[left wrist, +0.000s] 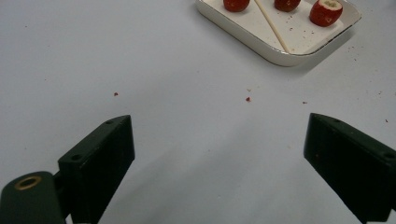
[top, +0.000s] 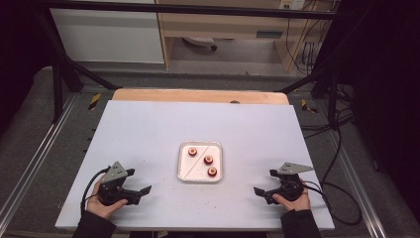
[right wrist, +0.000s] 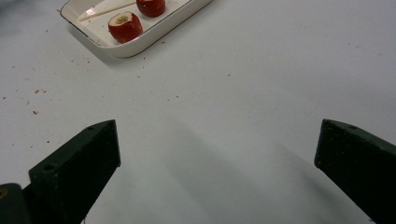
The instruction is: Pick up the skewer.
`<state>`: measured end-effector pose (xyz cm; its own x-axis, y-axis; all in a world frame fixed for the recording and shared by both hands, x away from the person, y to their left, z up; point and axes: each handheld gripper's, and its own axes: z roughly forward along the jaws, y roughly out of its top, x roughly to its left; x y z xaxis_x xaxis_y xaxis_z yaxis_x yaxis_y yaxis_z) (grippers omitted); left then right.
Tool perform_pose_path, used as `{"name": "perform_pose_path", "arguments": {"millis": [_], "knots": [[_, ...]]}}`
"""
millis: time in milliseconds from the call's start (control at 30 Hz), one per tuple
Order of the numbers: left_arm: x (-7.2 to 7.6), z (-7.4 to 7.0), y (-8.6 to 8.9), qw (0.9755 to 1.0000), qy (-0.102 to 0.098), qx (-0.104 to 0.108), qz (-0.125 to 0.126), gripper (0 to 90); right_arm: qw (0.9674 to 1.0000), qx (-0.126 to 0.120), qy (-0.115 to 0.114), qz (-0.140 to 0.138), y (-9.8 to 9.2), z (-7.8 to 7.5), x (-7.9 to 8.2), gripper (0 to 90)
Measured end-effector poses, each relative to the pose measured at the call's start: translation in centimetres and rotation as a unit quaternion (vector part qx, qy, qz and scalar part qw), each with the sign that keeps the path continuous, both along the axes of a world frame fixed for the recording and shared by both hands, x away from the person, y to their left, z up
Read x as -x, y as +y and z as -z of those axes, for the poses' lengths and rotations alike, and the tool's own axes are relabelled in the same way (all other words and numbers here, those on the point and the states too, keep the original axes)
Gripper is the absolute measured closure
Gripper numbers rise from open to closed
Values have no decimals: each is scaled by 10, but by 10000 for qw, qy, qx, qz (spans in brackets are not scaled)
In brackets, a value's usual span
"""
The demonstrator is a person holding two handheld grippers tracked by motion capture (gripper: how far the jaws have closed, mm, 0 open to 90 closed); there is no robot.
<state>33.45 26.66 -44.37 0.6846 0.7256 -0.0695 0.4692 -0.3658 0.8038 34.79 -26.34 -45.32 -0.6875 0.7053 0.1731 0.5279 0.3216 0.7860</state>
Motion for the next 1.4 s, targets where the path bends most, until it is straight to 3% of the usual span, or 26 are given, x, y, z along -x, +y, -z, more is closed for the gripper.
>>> {"name": "perform_pose_path", "arguments": {"millis": [800,1400], "knots": [[-4,-6,-19,9998,101,-173,80,74,10000,48,12,29,0,0,0,8],[-12,-24,-55,9988,100,-462,123,81,10000,89,8,26,1,1,-1,8]]}}
